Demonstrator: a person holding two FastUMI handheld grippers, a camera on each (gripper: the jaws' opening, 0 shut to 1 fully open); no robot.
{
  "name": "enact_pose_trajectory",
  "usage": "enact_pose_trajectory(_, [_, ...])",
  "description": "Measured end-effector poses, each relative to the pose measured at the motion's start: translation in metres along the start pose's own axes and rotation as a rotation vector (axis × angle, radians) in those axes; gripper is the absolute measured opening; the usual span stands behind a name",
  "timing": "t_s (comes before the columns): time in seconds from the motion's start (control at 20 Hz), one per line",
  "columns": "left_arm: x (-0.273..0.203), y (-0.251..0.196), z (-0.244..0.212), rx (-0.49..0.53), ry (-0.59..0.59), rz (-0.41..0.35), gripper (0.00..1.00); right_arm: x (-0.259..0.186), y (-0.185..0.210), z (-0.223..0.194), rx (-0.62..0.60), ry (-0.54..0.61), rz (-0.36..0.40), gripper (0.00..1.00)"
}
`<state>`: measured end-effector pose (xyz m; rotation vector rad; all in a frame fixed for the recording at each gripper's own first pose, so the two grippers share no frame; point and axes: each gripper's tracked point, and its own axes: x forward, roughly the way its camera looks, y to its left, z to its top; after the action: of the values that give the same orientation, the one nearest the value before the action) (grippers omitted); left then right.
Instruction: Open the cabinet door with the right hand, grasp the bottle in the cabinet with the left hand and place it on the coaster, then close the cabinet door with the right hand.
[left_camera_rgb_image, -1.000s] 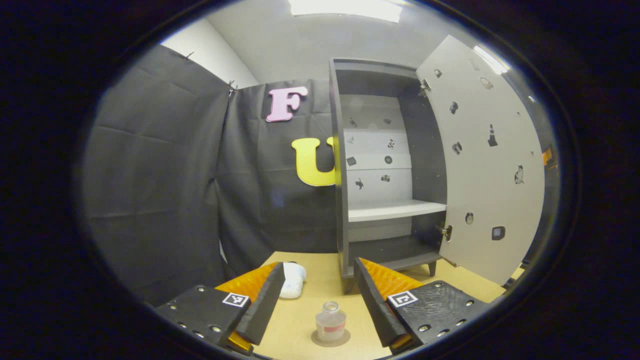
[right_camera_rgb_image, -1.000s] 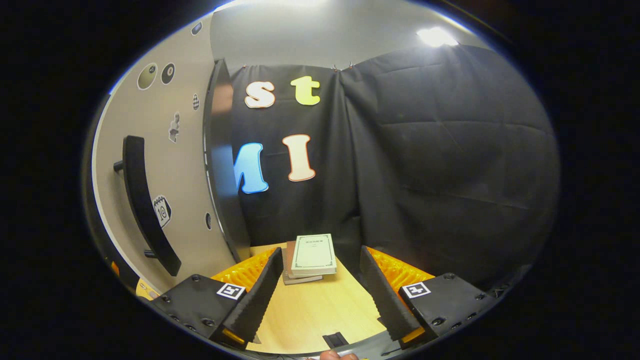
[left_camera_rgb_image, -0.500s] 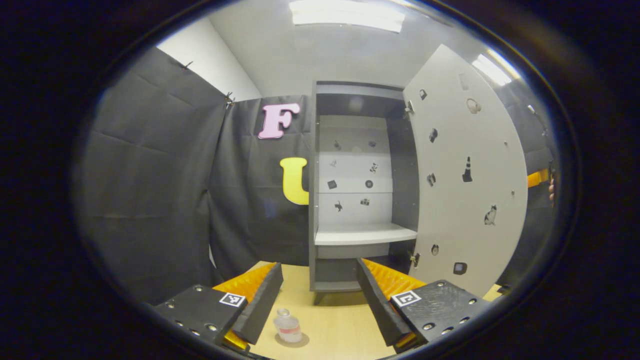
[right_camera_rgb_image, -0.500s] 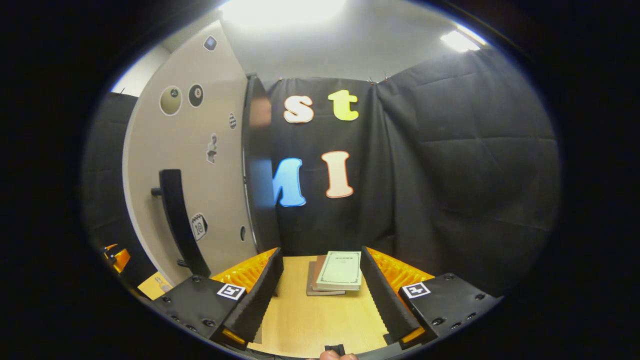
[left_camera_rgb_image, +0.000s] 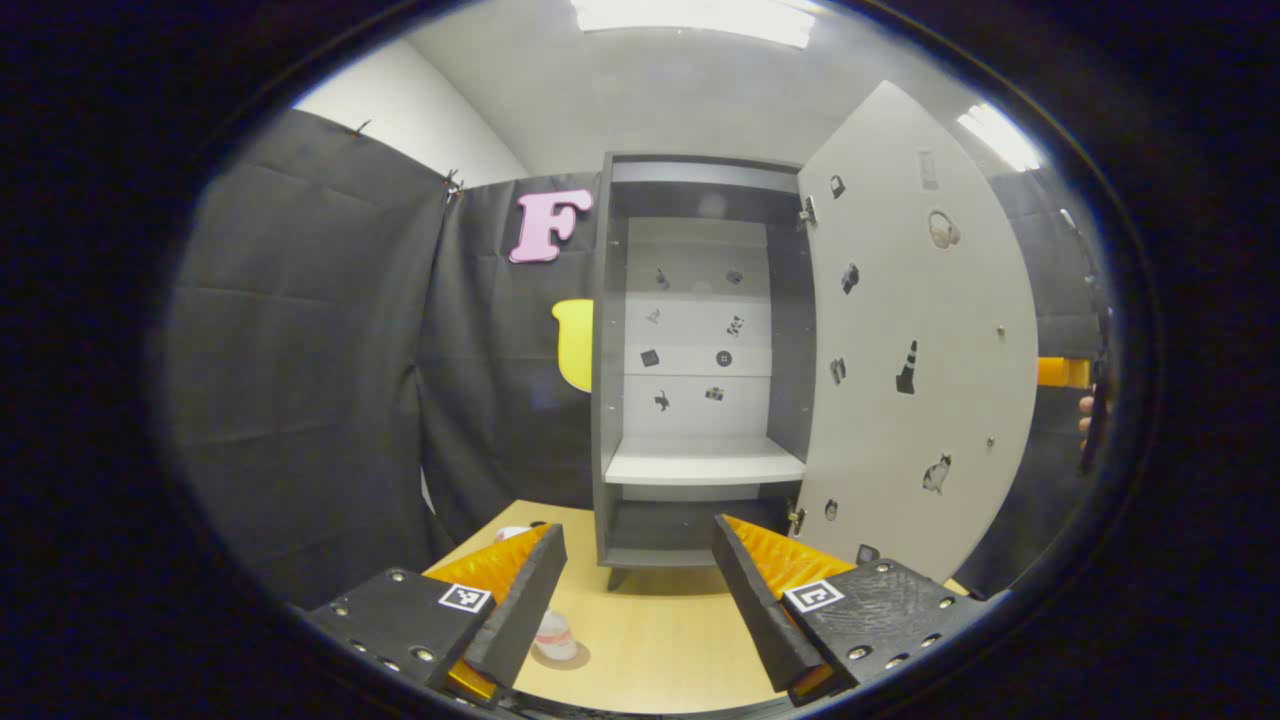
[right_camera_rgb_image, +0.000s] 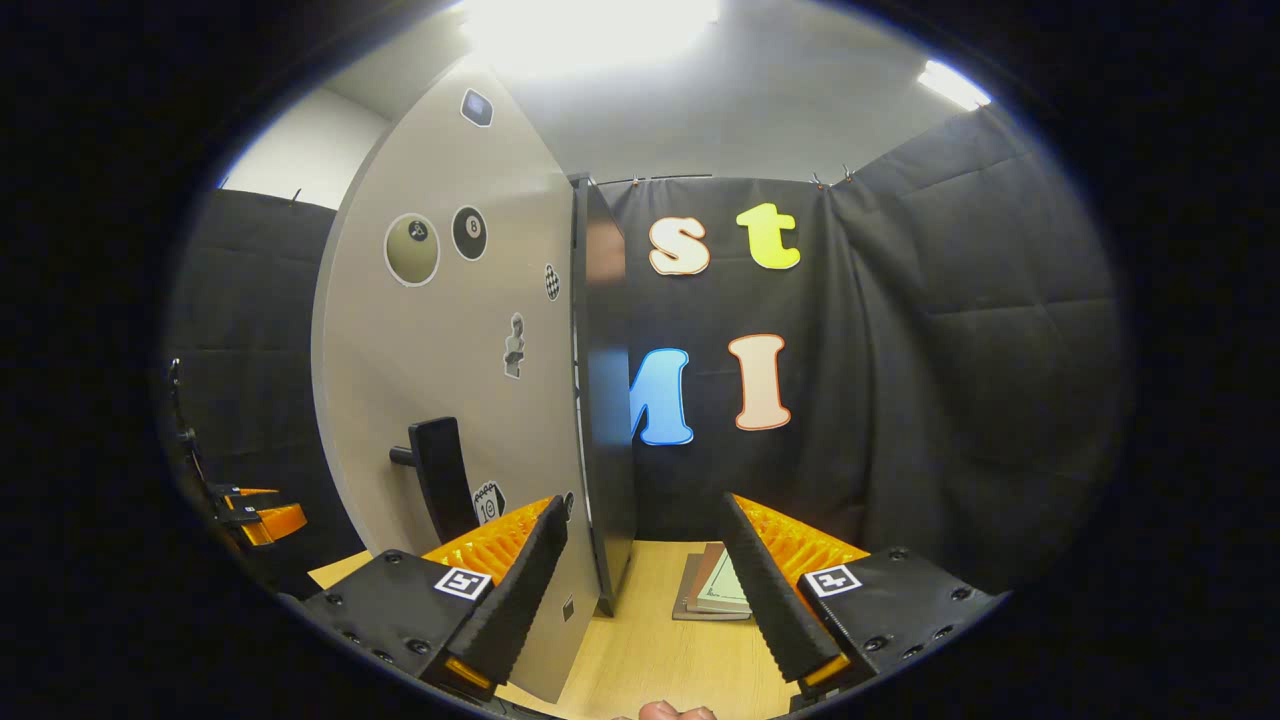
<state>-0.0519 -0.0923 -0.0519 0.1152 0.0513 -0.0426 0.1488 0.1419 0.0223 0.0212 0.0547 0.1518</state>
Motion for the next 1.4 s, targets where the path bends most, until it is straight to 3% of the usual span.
enact_pose_trajectory(0.2, [0.008,0.019,0.020,0.013,-0.027,-0.004,0.89,0.001,0.017,-0.002,0.056,0.025,0.022,0.97])
enact_pose_trajectory(0.7, [0.041,0.086,0.010,-0.012,0.033,-0.047,0.90,0.000,0.009,-0.001,-0.013,0.023,-0.110,0.98])
enact_pose_trajectory(1.4, [0.064,0.160,-0.004,-0.053,0.068,-0.052,0.91,0.012,0.075,-0.008,0.060,0.067,-0.011,0.98])
